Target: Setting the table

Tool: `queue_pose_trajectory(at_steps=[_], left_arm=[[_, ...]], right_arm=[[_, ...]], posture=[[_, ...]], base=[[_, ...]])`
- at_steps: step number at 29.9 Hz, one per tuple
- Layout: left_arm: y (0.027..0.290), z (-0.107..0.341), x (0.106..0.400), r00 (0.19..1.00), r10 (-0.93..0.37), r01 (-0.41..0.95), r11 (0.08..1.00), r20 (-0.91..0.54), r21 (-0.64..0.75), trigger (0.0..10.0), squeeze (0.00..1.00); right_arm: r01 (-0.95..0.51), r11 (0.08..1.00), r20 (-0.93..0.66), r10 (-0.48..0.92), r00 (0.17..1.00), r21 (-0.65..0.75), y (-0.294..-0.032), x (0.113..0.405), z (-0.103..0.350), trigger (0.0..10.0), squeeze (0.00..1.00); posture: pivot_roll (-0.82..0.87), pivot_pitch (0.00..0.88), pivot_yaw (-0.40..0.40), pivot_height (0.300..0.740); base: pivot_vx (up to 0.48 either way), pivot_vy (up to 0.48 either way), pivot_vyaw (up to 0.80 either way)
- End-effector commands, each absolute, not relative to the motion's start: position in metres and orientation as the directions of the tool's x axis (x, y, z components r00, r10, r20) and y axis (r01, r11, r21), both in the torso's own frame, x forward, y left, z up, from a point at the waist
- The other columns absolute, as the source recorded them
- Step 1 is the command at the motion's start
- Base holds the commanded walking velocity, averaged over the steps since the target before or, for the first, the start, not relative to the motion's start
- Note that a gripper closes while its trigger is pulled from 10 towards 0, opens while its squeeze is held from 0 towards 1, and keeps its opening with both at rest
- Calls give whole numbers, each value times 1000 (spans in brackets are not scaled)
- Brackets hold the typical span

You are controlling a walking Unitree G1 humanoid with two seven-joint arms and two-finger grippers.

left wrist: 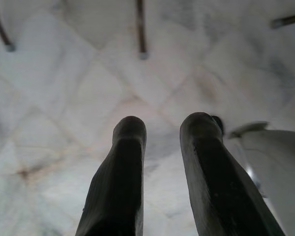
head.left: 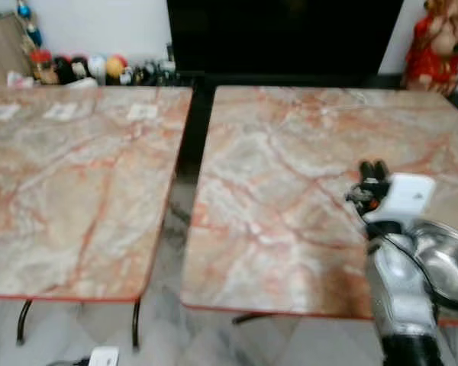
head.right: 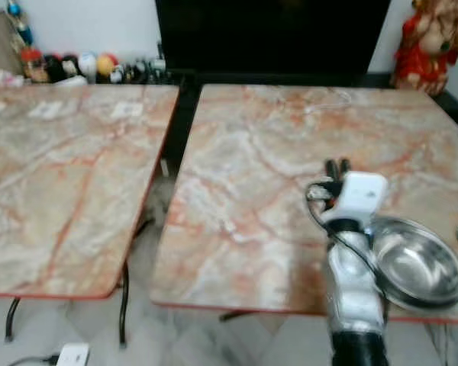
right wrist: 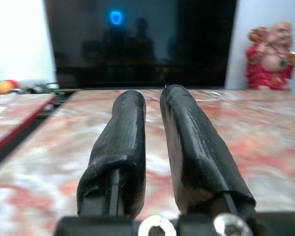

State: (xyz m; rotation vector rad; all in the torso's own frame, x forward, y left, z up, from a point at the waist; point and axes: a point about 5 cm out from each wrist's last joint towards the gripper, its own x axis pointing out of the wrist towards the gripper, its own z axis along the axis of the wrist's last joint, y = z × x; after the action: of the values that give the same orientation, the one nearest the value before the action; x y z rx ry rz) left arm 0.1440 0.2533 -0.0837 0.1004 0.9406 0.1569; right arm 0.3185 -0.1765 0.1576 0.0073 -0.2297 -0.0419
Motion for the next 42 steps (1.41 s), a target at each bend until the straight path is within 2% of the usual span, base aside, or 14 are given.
queue_pose_trajectory(at_steps=[1,4,8,21,23,27,37,42], left_arm=[[250,-85,142,573,174,-98,985,-801,144,10000,0],[250,-85,142,574,174,-101,985,-800,141,10000,0],[250,-86,142,574,175,-102,985,-800,141,10000,0],[250,-86,141,574,177,-109,984,-799,139,10000,0],[250,-86,141,575,176,-109,984,-799,139,10000,0],[250,-86,141,575,176,-109,984,-799,138,10000,0],[251,-86,140,575,177,-109,984,-799,140,10000,0],[251,-86,139,576,181,-104,984,-797,148,10000,0]], right_arm=[[53,999,222,-51,974,-2,-181,317,156,10000,0],[16,999,224,-7,974,-38,-173,317,155,10000,0],[6,1000,229,-3,973,-13,-170,318,155,10000,0],[-36,999,224,37,974,-8,-156,320,153,10000,0],[-54,997,229,63,971,-46,-153,320,154,10000,0],[-56,998,233,62,970,-29,-151,319,154,10000,0],[-53,999,222,53,974,-5,-150,321,151,10000,0],[-73,997,219,72,973,-1,-144,320,151,10000,0]], posture=[[-30,10,5,740],[-27,9,1,740],[-25,8,-1,740],[-17,7,-2,740],[-17,6,-2,740],[-18,8,-1,740],[-13,8,-2,740],[-8,3,-2,740]], base=[[0,480,0],[0,480,267],[0,480,600],[0,480,0],[0,480,800],[0,480,800],[0,480,0],[0,234,0]])
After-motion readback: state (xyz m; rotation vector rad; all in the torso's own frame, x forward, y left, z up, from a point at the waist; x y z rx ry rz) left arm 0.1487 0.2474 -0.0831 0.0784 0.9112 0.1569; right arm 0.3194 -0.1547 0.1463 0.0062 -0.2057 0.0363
